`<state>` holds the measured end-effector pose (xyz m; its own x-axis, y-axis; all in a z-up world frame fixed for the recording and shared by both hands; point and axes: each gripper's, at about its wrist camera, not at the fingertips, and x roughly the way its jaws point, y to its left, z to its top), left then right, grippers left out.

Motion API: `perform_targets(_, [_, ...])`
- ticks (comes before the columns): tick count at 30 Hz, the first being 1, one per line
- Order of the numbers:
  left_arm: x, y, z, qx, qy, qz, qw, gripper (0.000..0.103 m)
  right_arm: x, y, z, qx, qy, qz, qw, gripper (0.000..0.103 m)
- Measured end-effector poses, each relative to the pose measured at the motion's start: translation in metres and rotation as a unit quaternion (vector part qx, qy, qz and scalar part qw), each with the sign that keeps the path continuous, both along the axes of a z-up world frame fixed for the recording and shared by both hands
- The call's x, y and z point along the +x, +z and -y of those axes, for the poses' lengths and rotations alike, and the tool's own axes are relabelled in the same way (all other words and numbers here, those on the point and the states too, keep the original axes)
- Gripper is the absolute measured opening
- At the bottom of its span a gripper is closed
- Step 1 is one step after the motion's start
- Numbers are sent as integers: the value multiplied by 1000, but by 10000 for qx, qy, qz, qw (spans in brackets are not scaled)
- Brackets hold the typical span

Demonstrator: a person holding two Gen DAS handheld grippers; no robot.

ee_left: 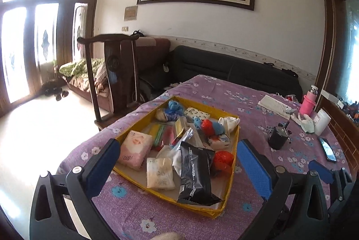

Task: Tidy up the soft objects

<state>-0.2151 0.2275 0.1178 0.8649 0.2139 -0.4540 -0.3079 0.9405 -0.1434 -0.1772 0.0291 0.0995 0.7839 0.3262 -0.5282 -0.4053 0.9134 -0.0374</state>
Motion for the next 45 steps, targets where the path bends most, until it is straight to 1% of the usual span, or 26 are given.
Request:
perform_targets(2, [2, -6, -14, -279, 92, -173, 9994, 103, -1, 0, -5, -49, 41, -5, 10000, 103])
perform_targets(3, [3, -9, -19, -313, 157, -249, 9991, 103, -1, 1, -8, -67, 63, -7, 10000, 103])
perform_targets(7, [1, -15, -28, -183, 444, -461, 9978, 103, -6, 3, -17, -119, 200, 37, 9997, 103])
perform_targets(13, [-6, -14, -36, -246, 699, -542, 9958, 103, -11, 4, -31, -254, 399, 45, 9989, 103])
perform_targets(19, [-7, -16, -36, -247, 753, -599, 9951, 103, -14, 0, -34, -360, 390, -1, 9986, 103])
perform_targets(26, [-7, -17, -34, -245, 712, -677, 9949, 103, -12, -5, -31, -426, 306, -129, 9985, 103])
perform_targets(31, [-7, -18, -32, -217, 727, -723, 9945, 103, -12, -6, -29, -398, 309, -203, 9985, 103])
perform_targets(45, [-3, -26, -33, -195, 698, -853, 9937, 103, -5, -7, -38, -595, 248, -244, 9976, 103])
